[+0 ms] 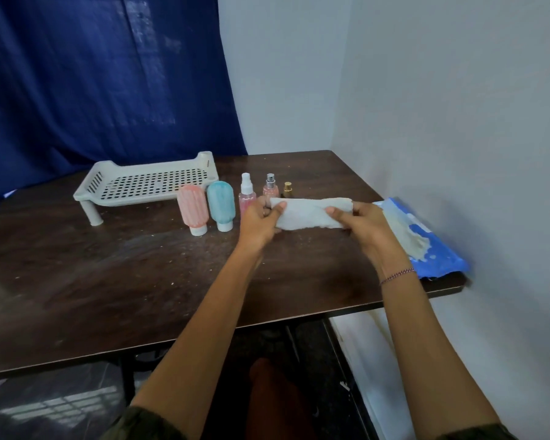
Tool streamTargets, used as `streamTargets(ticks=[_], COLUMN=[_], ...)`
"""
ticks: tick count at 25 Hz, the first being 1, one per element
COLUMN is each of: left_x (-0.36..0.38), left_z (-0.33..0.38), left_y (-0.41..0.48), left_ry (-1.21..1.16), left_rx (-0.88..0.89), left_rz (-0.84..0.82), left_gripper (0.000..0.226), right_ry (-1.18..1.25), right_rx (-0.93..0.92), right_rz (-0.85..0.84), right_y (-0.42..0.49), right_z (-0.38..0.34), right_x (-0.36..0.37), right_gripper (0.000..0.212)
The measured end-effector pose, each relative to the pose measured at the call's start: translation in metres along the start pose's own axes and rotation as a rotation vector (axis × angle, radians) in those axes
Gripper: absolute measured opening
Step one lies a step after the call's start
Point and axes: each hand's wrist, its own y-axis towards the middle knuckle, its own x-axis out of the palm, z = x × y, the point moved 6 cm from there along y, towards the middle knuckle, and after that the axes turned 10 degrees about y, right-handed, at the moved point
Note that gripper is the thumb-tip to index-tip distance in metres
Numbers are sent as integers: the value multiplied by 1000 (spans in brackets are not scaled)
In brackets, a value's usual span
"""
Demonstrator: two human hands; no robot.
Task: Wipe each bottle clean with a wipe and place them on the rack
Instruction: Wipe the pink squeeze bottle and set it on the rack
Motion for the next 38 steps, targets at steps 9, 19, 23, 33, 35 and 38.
streamTargets(ticks=[9,19,23,33,35,38], left_x=[-67,-116,-130,-161,-168,-166], left_z=[-43,-54,-51,-38,-35,-37], left_y=[-15,-19,-21,-18,-12,7], left_ry=[-331,-311,-227,39,95,140], left_rx=[-145,-59,38,242,269,251], left_rz=[71,204,277,626,695,581], left_gripper=[17,17,13,8,15,37], right_ry=[-160,-82,-3,228,186,173], right_rx=[-454,-353,-253,-259,-243,-160], right_rz=[-13,-191,-268,-262,-302,-384], right_y=[-42,-38,-32,-30,-31,-30], right_z=[-5,12,22,28,31,38], right_x=[124,178,189,189,193,199], right_gripper=[20,37,34,8,13,12])
